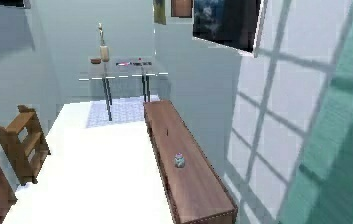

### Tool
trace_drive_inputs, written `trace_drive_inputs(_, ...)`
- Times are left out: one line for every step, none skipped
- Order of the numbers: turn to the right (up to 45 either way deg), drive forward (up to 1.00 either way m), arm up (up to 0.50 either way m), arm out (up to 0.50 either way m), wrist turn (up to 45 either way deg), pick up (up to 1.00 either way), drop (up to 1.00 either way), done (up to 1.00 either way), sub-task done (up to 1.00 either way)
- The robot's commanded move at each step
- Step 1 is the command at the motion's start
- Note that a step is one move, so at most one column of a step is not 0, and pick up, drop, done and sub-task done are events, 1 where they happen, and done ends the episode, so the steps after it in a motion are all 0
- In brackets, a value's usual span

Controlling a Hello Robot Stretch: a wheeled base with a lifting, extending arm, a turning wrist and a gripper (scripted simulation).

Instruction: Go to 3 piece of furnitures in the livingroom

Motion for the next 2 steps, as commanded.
trace_drive_inputs(0.0, 0.00, 0.00, 0.00, 0.0, 0.00, 0.00, 0.00, 1.00)
trace_drive_inputs(-21.0, 0.00, 0.00, 0.00, 0.0, 0.00, 0.00, 0.00, 0.00)
